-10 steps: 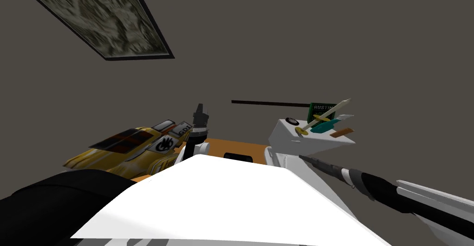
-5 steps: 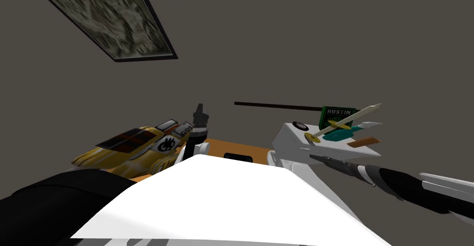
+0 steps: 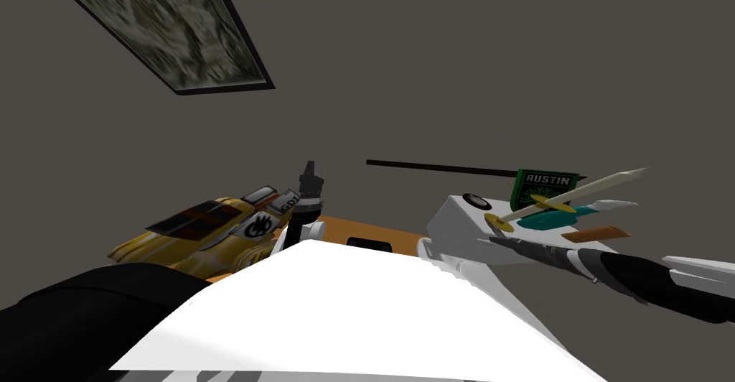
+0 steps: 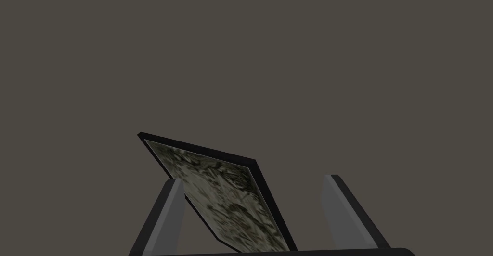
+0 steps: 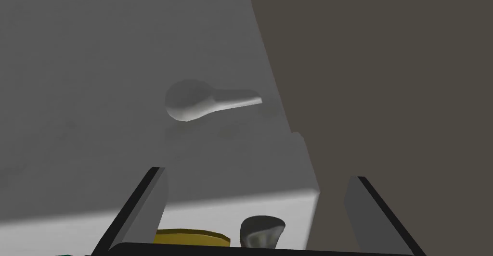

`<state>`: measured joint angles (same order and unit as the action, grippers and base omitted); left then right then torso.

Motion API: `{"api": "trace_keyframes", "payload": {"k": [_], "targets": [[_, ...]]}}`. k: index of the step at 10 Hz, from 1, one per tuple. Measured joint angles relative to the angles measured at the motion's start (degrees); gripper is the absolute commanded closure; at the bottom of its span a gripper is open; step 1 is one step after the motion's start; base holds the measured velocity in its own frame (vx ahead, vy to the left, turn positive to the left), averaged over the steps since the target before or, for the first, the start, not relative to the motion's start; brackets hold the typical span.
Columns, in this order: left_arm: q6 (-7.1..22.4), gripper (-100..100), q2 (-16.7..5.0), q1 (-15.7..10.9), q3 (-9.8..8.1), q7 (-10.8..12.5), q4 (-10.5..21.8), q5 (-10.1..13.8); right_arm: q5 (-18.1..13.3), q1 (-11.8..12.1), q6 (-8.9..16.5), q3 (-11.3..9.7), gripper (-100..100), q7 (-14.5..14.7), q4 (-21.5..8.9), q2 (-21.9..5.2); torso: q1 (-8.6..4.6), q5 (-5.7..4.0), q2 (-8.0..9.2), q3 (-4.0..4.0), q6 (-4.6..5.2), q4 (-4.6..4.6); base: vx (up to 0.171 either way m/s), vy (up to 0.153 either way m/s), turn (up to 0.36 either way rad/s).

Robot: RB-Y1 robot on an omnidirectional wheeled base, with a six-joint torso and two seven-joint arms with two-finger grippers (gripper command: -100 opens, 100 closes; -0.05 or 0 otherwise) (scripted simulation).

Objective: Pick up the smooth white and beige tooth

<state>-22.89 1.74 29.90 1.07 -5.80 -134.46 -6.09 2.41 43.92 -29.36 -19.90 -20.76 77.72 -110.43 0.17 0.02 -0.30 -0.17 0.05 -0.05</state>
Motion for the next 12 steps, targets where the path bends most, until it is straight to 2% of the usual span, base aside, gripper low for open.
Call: {"api": "trace_keyframes", "payload": {"k": [1,3,4,5,8,9,12], "targets": [[0.00,0,0.00,0.00,0.00,0.00,0.00,0.00,-1.11,0.04,-0.10,0.39,-100,-0.85,-0.90,-0.72,0.02,0.00,0.00,0.00,0.00,0.00,0.049,0.018,0.016],[0.00,0,0.00,0.00,0.00,0.00,0.00,0.00,2.13,0.43,-0.11,-0.79,-100,0.76,-1.35,-3.14,-0.05,-0.01,0.07,0.04,0.00,0.01,0.042,0.016,0.029],[0.00,0,0.00,0.00,0.00,0.00,0.00,0.00,2.40,0.43,-0.09,-0.89,0,1.08,-1.38,-3.34,-0.09,-0.03,0.16,0.09,0.03,0.03,0.005,0.002,-0.001],[0.00,0,0.00,-0.01,0.00,0.00,0.00,0.00,2.37,0.42,-0.09,-0.88,-100,1.05,-1.38,-3.33,-0.13,-0.04,0.26,0.15,0.03,0.06,0.035,0.002,0.079],[0.00,0,0.00,0.00,0.00,0.00,0.00,0.00,0.09,0.38,0.81,-0.80,-100,1.65,-2.26,0.73,-0.21,-0.08,0.13,0.08,0.03,0.03,0.044,-0.007,0.056],[0.00,0,0.00,0.00,0.00,0.00,0.00,0.00,-0.02,0.40,0.90,-0.85,100,1.71,-2.26,0.89,-0.27,-0.12,0.15,0.08,-0.03,0.03,0.000,0.000,0.000],[0.00,0,0.00,-0.01,0.00,0.00,0.00,0.00,0.03,0.38,0.76,-0.83,100,1.64,-2.17,0.88,-0.62,-0.28,0.13,0.05,-0.04,0.01,0.000,0.002,0.000]]}}
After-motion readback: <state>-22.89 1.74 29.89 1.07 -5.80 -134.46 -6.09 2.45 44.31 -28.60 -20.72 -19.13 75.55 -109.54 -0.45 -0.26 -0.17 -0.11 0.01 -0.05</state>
